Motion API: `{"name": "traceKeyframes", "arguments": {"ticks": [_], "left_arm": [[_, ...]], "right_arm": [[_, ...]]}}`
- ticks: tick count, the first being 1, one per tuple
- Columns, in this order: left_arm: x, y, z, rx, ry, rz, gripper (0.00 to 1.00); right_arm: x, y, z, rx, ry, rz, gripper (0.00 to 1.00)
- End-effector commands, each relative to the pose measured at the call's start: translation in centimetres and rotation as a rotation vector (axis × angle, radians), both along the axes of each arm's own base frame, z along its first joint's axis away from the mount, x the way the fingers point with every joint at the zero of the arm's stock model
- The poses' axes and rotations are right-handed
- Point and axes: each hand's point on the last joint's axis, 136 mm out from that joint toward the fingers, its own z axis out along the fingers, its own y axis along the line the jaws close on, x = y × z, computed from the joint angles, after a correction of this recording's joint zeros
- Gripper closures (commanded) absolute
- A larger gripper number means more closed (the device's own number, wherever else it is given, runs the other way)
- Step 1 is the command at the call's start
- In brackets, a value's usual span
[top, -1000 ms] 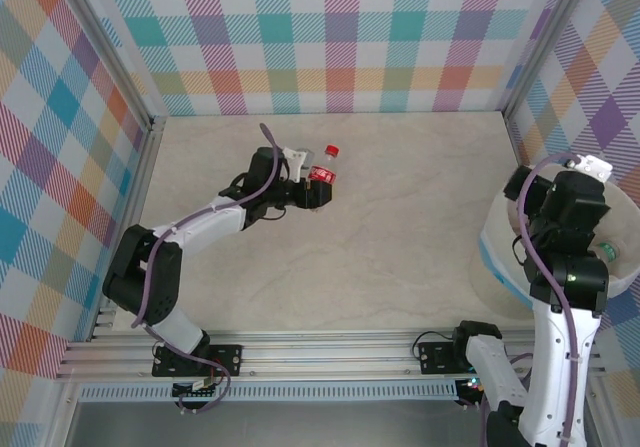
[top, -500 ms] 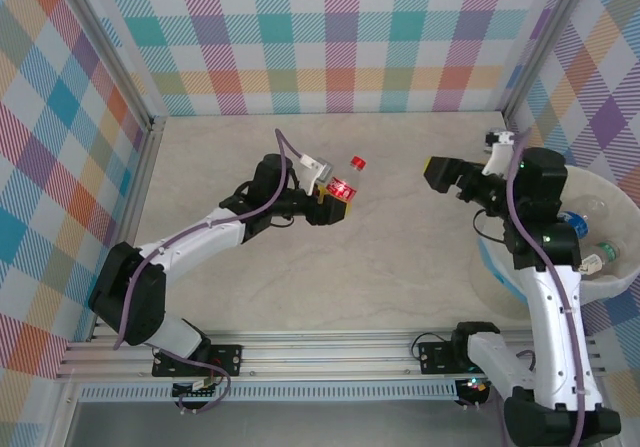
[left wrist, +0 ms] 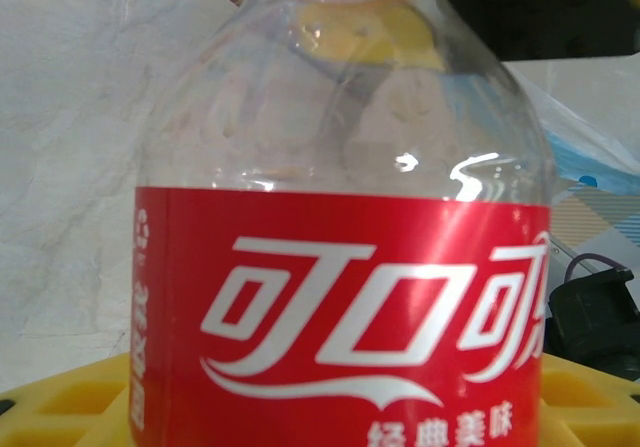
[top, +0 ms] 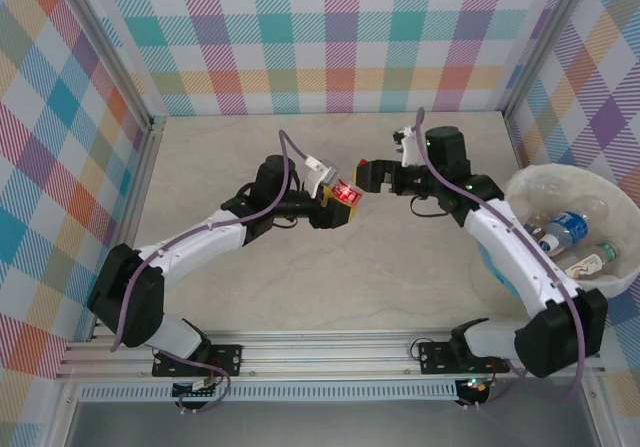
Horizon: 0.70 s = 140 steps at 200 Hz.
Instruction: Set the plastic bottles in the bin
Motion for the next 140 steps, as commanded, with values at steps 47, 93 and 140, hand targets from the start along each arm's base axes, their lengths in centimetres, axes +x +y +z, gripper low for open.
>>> {"name": "traceKeyframes", "arguments": {"ticks": [47, 93, 140], "left_arm": [[-0.6, -0.7, 1.9, -0.038, -0.072, -0.027, 0.57], [-0.4, -0.8, 1.6, -0.030, -0.072, -0.013, 0.57], [0.1, -1.0, 1.5, -0.032, -0.045, 0.004, 0.57]], "right_arm": [[2.8, 2.5, 3.3, 0.216, -0.021, -0.041, 0.29], [2.0, 1.6, 3.5, 0.192, -0.057, -0.065, 0.53], [1.0, 1.6, 3.2, 0.213, -0.037, -0.043, 0.49]]}}
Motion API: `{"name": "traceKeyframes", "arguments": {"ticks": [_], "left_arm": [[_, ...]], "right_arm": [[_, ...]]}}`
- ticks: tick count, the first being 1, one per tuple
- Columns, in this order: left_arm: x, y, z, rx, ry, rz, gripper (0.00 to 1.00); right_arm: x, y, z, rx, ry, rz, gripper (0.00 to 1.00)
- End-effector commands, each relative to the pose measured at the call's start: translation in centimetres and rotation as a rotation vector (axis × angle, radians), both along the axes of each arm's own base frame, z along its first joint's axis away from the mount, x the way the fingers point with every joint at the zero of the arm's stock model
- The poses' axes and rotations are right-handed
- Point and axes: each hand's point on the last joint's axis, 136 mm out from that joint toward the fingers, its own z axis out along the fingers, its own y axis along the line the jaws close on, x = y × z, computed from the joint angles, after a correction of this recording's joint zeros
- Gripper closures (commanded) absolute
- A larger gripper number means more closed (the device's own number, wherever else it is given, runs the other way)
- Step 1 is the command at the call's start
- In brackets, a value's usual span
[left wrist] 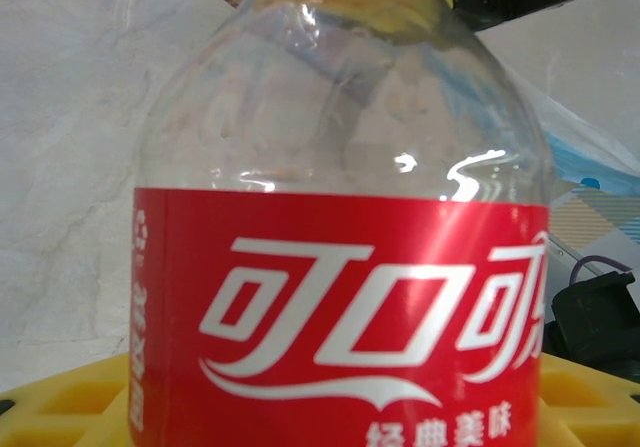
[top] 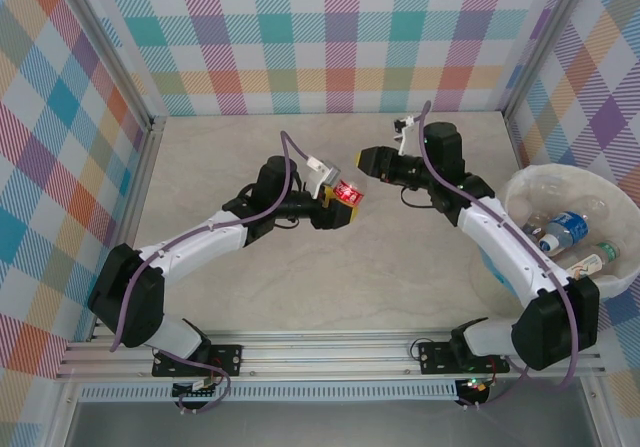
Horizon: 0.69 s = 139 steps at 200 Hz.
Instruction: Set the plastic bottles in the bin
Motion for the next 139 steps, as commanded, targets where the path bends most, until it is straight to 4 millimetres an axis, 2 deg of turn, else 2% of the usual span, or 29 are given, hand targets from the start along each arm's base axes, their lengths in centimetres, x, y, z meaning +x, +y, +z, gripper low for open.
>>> {"name": "traceKeyframes", "arguments": {"ticks": [1, 13, 30, 53, 92, 99, 116, 129, 139], "left_arm": [[0.1, -0.7, 1.4, -0.033, -0.034, -0.003, 0.57], [0.2, -0.8, 1.3, -0.033, -0.030, 0.002, 0.57], [0.4, -0.8, 1.1, -0.028, -0.029, 0.011, 0.57], [0.8, -0.9, 0.8, -0.017, -0.024, 0.025, 0.57], [1.2, -1.0, 0.5, -0.009, -0.001, 0.043, 0.51], [1.3, -0.9, 0.5, -0.006, 0.007, 0.049, 0.45], [1.0, -0.9, 0.4, 0.000, 0.031, 0.041, 0.17], [0.8, -0.9, 0.6, -0.004, 0.039, 0.042, 0.02], [0.8, -0.6, 0.7, -0.008, 0.034, 0.053, 0.00]], "right_arm": [[-0.8, 0.4, 0.9, 0.032, -0.027, 0.029, 0.48], [-1.0, 0.6, 0.6, 0.034, -0.009, 0.049, 0.43], [-1.2, 1.2, 0.2, 0.037, 0.005, 0.076, 0.46], [-1.0, 1.5, 0.0, 0.033, 0.000, 0.084, 0.56], [-1.1, 1.1, 1.1, 0.023, -0.046, 0.068, 0.75], [-1.1, 0.8, 1.1, 0.013, -0.051, 0.051, 0.78], [-1.2, -0.1, 1.6, -0.012, -0.074, 0.006, 0.82], [-1.3, -1.2, 2.0, -0.041, -0.101, -0.047, 0.85], [-1.4, -2.3, 2.4, -0.072, -0.128, -0.101, 0.88]]}}
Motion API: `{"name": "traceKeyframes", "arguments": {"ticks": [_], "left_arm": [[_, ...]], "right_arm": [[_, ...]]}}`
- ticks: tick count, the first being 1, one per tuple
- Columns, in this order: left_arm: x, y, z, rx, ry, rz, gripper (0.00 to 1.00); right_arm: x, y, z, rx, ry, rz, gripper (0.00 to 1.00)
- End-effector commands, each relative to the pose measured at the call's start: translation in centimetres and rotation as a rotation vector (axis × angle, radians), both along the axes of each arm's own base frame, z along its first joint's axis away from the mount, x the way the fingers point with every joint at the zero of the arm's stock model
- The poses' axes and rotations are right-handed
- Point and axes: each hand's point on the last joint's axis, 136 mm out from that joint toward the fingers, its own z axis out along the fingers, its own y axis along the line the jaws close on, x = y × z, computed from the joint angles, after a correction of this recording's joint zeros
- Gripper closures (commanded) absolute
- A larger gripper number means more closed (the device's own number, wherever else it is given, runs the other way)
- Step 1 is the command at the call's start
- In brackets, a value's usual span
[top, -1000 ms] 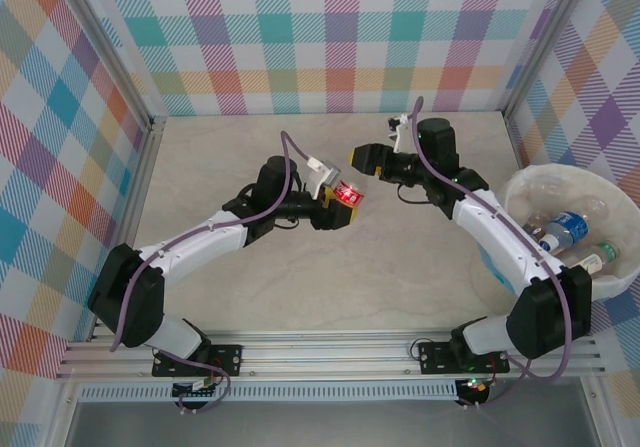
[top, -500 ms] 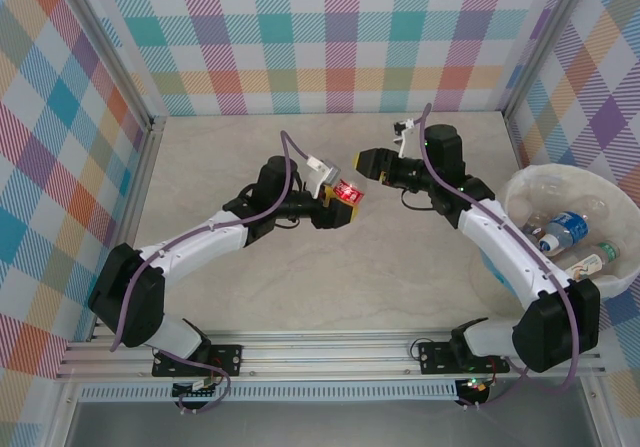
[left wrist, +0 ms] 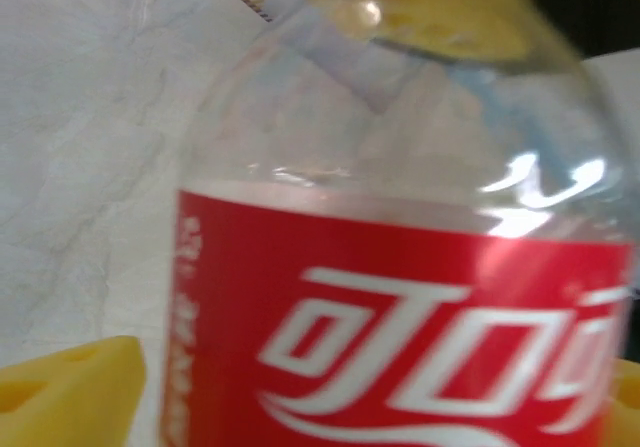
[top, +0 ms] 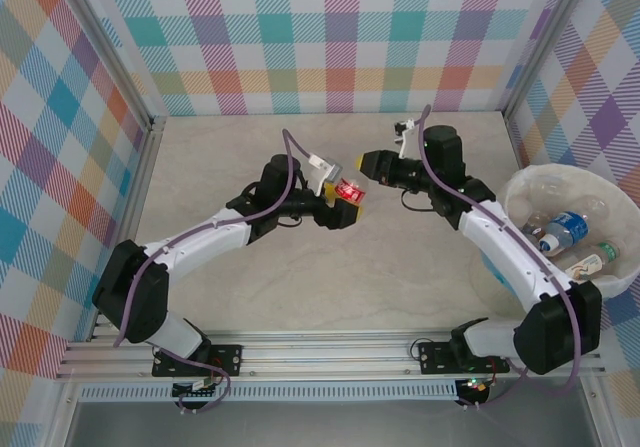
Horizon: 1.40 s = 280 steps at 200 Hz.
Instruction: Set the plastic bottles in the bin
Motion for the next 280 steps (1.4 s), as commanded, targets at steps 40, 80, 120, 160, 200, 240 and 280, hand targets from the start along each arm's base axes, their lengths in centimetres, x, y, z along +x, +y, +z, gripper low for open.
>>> {"name": "traceKeyframes", "arguments": {"ticks": [40, 80, 120, 160, 200, 240, 280], "left_arm": [[1.5, 1.9, 1.4, -0.005, -0.082, 0.169, 0.00], [3.7, 5.5, 1.3, 0.026, -0.156, 0.411, 0.00], [4.2, 6.8, 0.4, 0.048, -0.155, 0.486, 0.00], [4.8, 6.7, -0.2, 0.060, -0.137, 0.504, 0.00], [5.6, 6.2, -0.5, 0.062, -0.131, 0.509, 0.00], [6.1, 5.1, -1.1, 0.058, -0.106, 0.479, 0.00], [6.3, 4.5, -1.3, 0.041, -0.082, 0.466, 0.00]], "right_arm": [[-2.4, -6.8, 5.8, -0.146, -0.284, -0.272, 1.00], [-5.2, -12.9, 10.7, -0.268, -0.450, -0.505, 1.00], [-9.1, -19.5, 16.2, -0.356, -0.627, -0.776, 1.00], [-13.8, -27.2, 19.3, -0.565, -0.643, -1.100, 1.00], [-18.6, -32.4, 19.5, -0.744, -0.590, -1.303, 1.00], [-20.3, -33.2, 18.9, -0.769, -0.521, -1.253, 1.00], [-22.2, -35.4, 15.8, -0.647, -0.456, -1.237, 1.00]]}}
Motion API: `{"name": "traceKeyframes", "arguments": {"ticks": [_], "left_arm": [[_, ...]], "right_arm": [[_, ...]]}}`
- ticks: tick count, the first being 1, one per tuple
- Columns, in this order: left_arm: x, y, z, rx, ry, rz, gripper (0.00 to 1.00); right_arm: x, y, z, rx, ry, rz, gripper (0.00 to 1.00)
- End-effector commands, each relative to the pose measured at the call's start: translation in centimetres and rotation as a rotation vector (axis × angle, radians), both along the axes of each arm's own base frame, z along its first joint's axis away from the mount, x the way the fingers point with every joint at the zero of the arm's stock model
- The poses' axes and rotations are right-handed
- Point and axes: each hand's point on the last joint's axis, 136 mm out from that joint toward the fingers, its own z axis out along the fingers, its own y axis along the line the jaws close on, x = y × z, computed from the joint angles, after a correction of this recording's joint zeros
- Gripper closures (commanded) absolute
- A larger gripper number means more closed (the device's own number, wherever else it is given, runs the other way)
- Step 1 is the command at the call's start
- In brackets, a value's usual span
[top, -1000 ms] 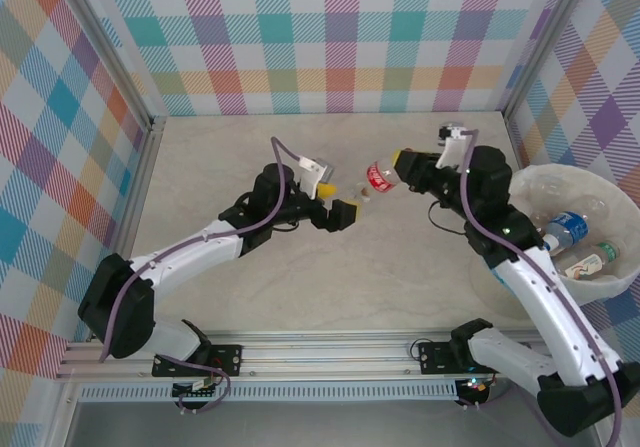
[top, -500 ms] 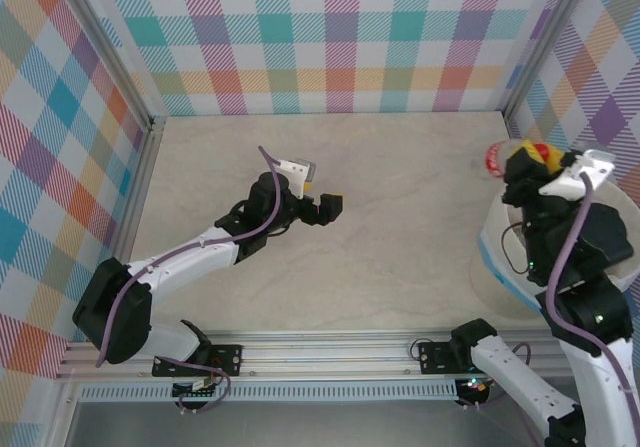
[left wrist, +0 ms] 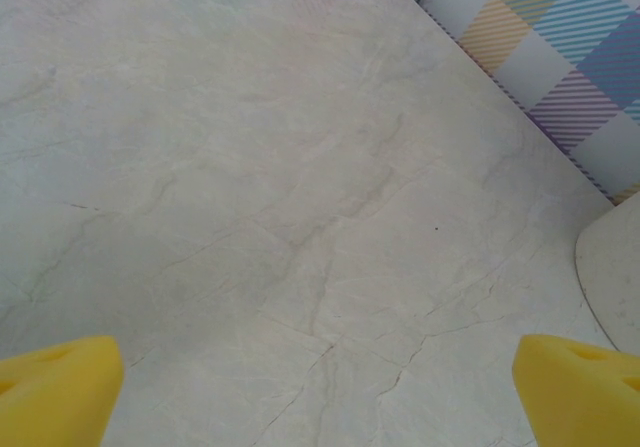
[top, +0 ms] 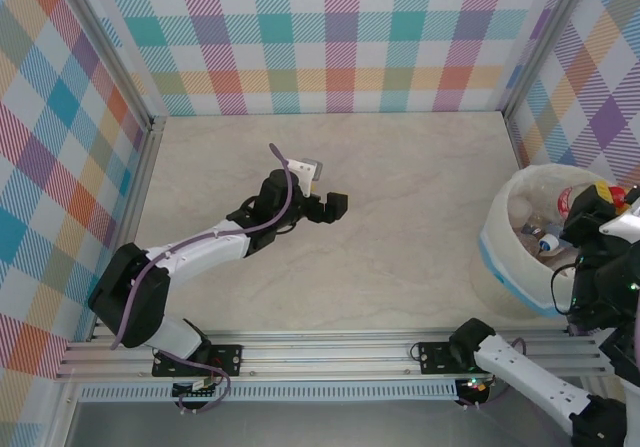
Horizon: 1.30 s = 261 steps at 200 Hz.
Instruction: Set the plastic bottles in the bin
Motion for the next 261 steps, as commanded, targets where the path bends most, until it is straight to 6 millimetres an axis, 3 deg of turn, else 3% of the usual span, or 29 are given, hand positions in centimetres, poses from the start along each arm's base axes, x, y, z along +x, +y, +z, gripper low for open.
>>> {"name": "traceKeyframes", "arguments": {"ticks": [1, 27, 37, 67, 82, 90, 116, 131, 165, 184, 208, 227, 248, 261], "left_arm": [[0.8, -0.7, 2.2, -0.066, -0.030, -0.006, 0.00], [0.8, -0.7, 2.0, -0.064, -0.017, -0.005, 0.00], [0.7, -0.7, 2.0, -0.063, -0.011, -0.005, 0.00], [0.5, -0.5, 2.0, -0.063, -0.004, -0.001, 0.00], [0.5, -0.3, 1.7, -0.060, -0.002, 0.011, 0.00], [0.6, -0.2, 1.6, -0.060, -0.001, 0.014, 0.00], [0.7, -0.5, 1.2, -0.059, 0.010, 0.007, 0.00], [0.8, -0.7, 1.1, -0.053, 0.019, -0.001, 0.00], [0.9, -0.6, 1.2, -0.045, 0.017, 0.005, 0.00], [1.0, -0.5, 0.9, -0.041, 0.020, 0.014, 0.00], [1.0, -0.5, 0.8, -0.046, 0.027, 0.019, 0.00], [1.0, -0.3, 0.7, -0.042, 0.028, 0.025, 0.00], [1.3, 0.5, 1.0, -0.046, 0.028, 0.064, 0.00], [1.6, 1.3, 1.3, -0.048, 0.028, 0.099, 0.00]], "right_arm": [[-2.0, -2.7, -3.0, 0.072, 0.022, -0.040, 1.00], [-0.8, -1.7, -6.0, 0.102, 0.045, 0.049, 1.00], [-0.3, -1.3, -5.9, 0.081, 0.050, 0.038, 0.97], [0.4, -1.0, -3.5, 0.006, 0.019, -0.033, 0.77], [0.4, -1.2, -3.2, -0.002, -0.017, -0.056, 0.73], [0.3, -1.6, -3.4, -0.032, 0.000, -0.103, 0.72], [0.5, -2.0, -5.9, 0.076, -0.047, -0.007, 0.65], [0.5, -2.0, -6.5, 0.110, -0.062, 0.005, 0.56], [1.0, -1.0, -5.0, 0.058, -0.038, 0.005, 0.18], [1.5, 0.0, -4.1, 0.027, -0.023, 0.004, 0.09], [2.5, 2.3, -2.5, -0.003, -0.009, 0.005, 0.06], [3.9, 5.2, -1.4, -0.069, 0.020, 0.020, 0.04], [6.3, 11.1, -0.7, -0.104, 0.032, 0.170, 0.01], [8.1, 16.1, -0.8, -0.105, 0.030, 0.308, 0.00]]}}
